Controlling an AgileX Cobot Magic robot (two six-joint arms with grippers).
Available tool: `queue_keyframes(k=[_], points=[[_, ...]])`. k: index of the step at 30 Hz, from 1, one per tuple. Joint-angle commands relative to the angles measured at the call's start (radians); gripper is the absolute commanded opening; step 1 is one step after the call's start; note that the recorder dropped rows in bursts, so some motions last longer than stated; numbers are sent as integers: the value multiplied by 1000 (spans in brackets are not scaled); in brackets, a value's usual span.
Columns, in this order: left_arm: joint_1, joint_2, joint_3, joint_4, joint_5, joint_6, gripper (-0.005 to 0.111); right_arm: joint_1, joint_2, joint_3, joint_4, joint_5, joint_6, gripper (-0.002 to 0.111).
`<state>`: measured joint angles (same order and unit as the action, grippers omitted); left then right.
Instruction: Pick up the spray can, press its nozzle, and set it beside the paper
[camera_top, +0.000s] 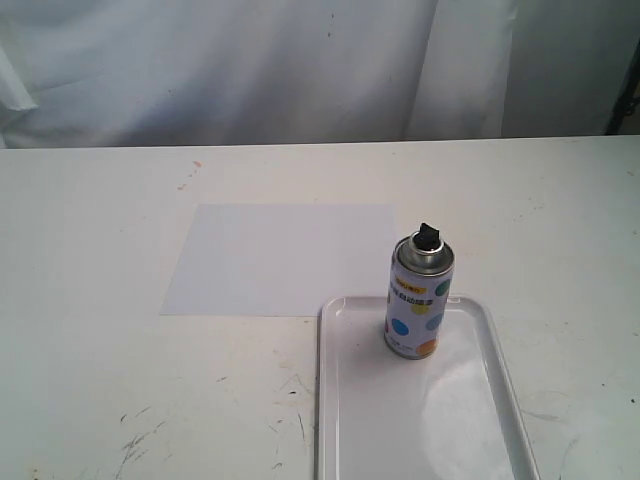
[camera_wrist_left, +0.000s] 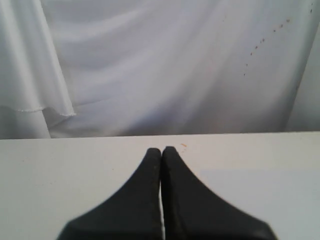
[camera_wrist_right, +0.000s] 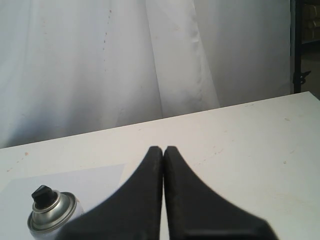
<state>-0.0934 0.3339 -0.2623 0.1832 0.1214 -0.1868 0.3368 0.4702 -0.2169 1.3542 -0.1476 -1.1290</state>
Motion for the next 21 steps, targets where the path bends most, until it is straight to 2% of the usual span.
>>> queue_keyframes(k=[1, 5, 10, 17, 21], points=[[24, -106, 56, -129, -5, 16, 0, 4, -2, 2, -5, -6, 0, 0], [24, -193, 100, -189, 70, 78, 0, 4, -2, 2, -5, -6, 0, 0], [24, -276, 167, -193, 144, 87, 0, 4, -2, 2, -5, -6, 0, 0], [24, -334, 262, -189, 148, 85, 0, 4, -2, 2, -5, -6, 0, 0], [24, -334, 262, -183, 156, 89, 0, 4, -2, 2, -5, -6, 0, 0]])
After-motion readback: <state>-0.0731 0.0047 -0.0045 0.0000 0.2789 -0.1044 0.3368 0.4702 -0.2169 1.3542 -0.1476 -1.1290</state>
